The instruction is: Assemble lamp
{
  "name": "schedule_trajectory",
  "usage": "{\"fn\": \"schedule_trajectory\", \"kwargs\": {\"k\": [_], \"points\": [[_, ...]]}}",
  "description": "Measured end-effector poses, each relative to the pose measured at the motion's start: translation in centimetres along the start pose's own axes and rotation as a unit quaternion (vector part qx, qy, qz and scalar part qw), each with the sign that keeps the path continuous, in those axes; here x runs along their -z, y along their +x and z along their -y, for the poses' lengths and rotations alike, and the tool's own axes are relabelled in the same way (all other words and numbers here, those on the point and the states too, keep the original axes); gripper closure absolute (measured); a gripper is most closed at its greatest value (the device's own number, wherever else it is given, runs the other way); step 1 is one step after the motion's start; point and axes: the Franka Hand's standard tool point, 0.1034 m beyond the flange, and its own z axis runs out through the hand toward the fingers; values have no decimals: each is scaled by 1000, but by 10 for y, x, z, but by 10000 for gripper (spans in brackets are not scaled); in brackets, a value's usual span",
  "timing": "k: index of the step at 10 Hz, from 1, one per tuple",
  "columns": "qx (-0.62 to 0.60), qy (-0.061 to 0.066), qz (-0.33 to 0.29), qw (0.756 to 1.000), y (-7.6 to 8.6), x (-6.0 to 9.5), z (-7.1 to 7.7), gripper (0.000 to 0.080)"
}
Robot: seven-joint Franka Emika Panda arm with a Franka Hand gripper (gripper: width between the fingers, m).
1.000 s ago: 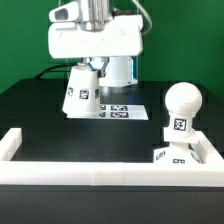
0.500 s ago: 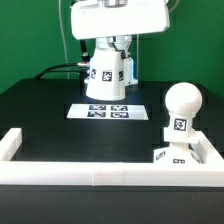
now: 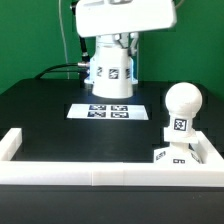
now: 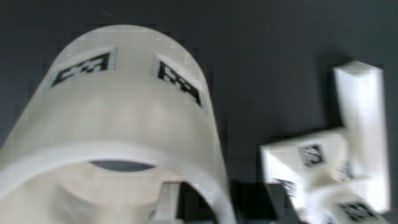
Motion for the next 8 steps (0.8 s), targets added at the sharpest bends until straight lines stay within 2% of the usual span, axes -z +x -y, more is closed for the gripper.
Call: {"fn": "schedule_trajectory", "kwargs": {"k": [3,5,8], "points": [[-28,16,-4,999,31,16,49,755],[-63,18,9,998,34,26,71,755],[-59,17,7,998,34,23,66,755]]}}
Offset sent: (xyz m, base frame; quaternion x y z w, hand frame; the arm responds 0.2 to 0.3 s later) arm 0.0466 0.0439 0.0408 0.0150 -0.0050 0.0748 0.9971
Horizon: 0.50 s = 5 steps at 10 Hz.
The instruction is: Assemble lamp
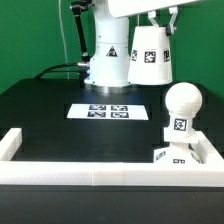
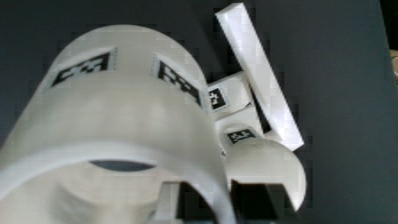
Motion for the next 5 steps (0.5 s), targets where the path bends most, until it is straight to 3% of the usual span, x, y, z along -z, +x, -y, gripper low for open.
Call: {"fn": "schedule_trajectory", "kwargs": {"k": [2,5], "points": [[5,3,-1,1000,4,2,8,755],[13,16,-9,1000,37,9,48,755]]}}
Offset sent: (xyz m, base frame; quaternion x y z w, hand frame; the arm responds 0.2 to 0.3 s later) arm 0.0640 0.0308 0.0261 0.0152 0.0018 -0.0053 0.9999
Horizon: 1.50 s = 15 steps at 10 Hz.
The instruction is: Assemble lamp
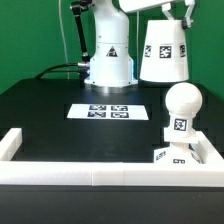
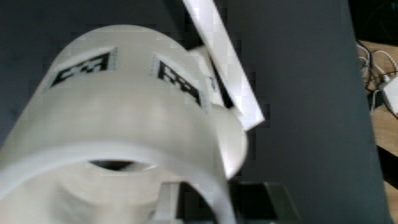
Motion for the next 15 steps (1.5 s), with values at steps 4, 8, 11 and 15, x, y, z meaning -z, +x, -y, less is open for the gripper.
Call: {"fn": "schedule_trajectory", "kwargs": {"k": [4,8,11,15], "points": [[-5,0,10,1000,15,1,21,755],[-2,-3,13,1000,20,-11,23,755],[7,-4,11,1000,39,-29,30,755],[17,-4,0,1000,36,-63,31,755]]}}
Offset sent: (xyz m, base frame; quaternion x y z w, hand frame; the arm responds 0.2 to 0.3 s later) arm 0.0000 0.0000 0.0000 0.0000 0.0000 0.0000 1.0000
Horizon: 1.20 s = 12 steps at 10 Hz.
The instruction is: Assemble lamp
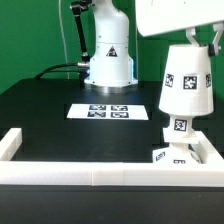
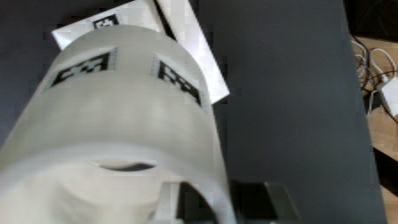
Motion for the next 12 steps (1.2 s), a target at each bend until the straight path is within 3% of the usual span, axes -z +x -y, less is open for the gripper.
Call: {"fn": "schedule_trajectory", "kwargs": {"k": [5,8,9,11,12], "points": [[23,-6,-7,1000,-4,-32,-10,755],[24,-5,-9,1000,-4,-34,-8,755],[24,-5,-10,1000,-4,-33,-7,666],[20,-3,-11,1000,-4,-31,-4,378],[10,-3,-13,1000,-5,-28,-1,378]]}}
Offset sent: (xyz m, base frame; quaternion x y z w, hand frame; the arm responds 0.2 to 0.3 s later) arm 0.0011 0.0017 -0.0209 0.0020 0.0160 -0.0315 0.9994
